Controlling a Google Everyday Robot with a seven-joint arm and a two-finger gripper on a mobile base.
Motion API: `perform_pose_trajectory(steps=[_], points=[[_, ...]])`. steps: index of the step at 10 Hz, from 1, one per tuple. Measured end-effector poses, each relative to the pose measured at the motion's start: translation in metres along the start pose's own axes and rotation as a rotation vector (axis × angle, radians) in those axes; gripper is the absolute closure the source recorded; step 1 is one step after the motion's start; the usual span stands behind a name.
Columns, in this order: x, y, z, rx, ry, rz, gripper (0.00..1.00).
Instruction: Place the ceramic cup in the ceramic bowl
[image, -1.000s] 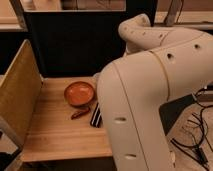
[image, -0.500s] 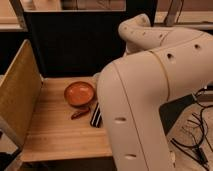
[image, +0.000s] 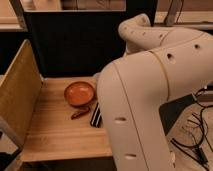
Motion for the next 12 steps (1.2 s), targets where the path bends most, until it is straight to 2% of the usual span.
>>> perform_pose_trajectory(steps=[1, 5, 6, 9, 11, 12], points=[[-0.004, 0.012, -0.005, -0.006, -0.008, -0.042, 0.2], [-0.012, 0.078, -0.022, -0.069, -0.036, -0.198, 0.2], [-0.013, 0.096, -0.017, -0.077, -0.031, -0.24, 0.2], [-0.01, 0.126, 0.009, -0.093, 0.017, -0.302, 0.2], [-0.005, 0.145, 0.029, -0.093, 0.057, -0.35, 0.2], [0.0, 0.158, 0.041, -0.096, 0.091, -0.374, 0.2]])
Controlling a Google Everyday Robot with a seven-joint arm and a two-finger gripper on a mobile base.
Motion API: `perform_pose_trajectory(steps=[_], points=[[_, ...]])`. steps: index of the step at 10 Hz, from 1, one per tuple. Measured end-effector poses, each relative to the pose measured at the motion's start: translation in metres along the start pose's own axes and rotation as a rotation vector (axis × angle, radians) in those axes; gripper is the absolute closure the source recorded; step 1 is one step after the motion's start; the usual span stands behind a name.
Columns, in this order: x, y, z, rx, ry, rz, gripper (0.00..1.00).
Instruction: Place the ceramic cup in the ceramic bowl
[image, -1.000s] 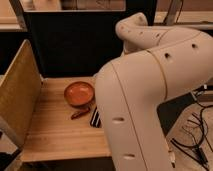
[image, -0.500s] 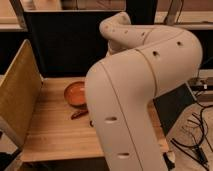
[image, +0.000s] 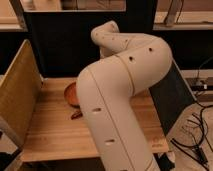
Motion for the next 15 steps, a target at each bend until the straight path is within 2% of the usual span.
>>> perform_pose_trajectory(steps=[2, 5, 9, 12, 13, 14, 15], points=[[0.002, 0.004, 0.006, -0.004, 0.024, -0.006, 0.2], [0.002, 0.004, 0.007, -0.005, 0.024, -0.006, 0.2], [-0.003, 0.017, 0.043, -0.017, 0.047, 0.02, 0.2], [-0.002, 0.026, 0.077, -0.051, 0.103, 0.061, 0.2], [0.0, 0.03, 0.086, -0.06, 0.123, 0.065, 0.22], [0.005, 0.035, 0.103, -0.077, 0.16, 0.063, 0.34], [0.008, 0.036, 0.111, -0.083, 0.179, 0.058, 0.42]])
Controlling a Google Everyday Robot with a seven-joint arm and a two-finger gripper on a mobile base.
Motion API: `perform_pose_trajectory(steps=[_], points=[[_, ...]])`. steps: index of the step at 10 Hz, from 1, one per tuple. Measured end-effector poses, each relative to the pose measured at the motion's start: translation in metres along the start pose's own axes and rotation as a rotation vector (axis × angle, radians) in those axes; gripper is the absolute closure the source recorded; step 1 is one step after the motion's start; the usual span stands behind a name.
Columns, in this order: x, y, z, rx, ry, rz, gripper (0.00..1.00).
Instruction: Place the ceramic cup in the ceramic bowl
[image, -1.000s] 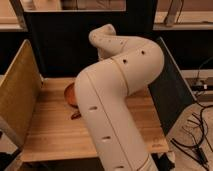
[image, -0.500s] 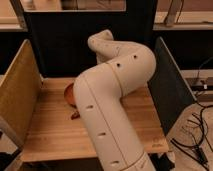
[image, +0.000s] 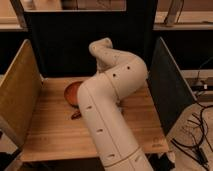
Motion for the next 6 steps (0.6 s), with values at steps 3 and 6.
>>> perform_pose_trajectory(steps=[3, 6], points=[[-0.012, 0.001, -0.001, 0.017, -0.002, -0.029, 0.72], [-0.026, 0.005, -0.023, 0.038, -0.042, -0.054, 0.99]])
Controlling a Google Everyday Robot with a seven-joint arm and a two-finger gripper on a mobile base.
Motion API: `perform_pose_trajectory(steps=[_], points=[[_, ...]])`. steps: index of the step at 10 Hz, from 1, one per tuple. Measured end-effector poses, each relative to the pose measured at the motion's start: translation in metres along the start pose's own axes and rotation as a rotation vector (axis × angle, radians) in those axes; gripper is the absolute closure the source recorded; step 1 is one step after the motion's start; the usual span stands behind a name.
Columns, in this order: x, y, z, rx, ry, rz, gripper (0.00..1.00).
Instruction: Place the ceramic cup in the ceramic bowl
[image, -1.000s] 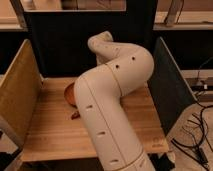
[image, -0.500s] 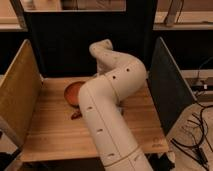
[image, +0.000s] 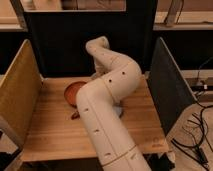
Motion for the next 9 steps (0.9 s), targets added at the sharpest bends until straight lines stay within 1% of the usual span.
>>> perform_pose_trajectory(steps=[2, 4, 5, 6, 7, 8, 9], points=[[-0.01, -0.004, -0.025, -0.005, -0.057, 0.011, 1.0], [-0.024, -0.013, -0.071, 0.001, -0.158, 0.024, 1.0], [-0.028, -0.013, -0.089, 0.002, -0.195, 0.02, 1.0], [-0.026, -0.007, -0.111, -0.007, -0.236, 0.004, 1.0], [-0.022, 0.001, -0.121, -0.015, -0.254, -0.016, 1.0], [-0.012, 0.018, -0.129, -0.028, -0.26, -0.059, 1.0], [0.001, 0.037, -0.132, -0.038, -0.256, -0.108, 1.0]])
